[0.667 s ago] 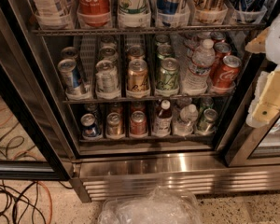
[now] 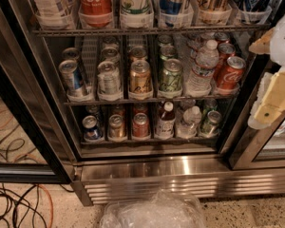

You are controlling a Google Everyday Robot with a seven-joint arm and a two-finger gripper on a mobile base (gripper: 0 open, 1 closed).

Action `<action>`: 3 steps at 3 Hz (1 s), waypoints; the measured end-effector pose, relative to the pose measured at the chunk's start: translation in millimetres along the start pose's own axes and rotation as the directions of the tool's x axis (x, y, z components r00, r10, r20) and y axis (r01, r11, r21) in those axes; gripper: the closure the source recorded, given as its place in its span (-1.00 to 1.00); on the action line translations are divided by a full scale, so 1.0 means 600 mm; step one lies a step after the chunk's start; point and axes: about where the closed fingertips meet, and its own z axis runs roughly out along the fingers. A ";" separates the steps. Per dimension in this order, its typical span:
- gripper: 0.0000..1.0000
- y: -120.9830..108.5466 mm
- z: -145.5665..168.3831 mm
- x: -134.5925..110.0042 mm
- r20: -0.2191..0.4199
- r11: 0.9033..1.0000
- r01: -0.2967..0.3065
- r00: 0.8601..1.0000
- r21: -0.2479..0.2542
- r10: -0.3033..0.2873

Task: Pick coke can from middle shelf of fridge

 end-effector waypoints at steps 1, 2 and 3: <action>-1.00 0.005 0.012 -0.010 0.078 0.999 -0.051 0.996 0.001 0.050; -1.00 0.021 0.040 -0.034 0.257 0.985 -0.171 0.952 -0.006 0.167; -1.00 0.025 0.061 -0.052 0.365 0.970 -0.243 0.903 -0.006 0.228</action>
Offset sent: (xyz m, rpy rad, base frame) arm 0.0058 0.0365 -0.0282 0.4595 -0.1026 -0.1554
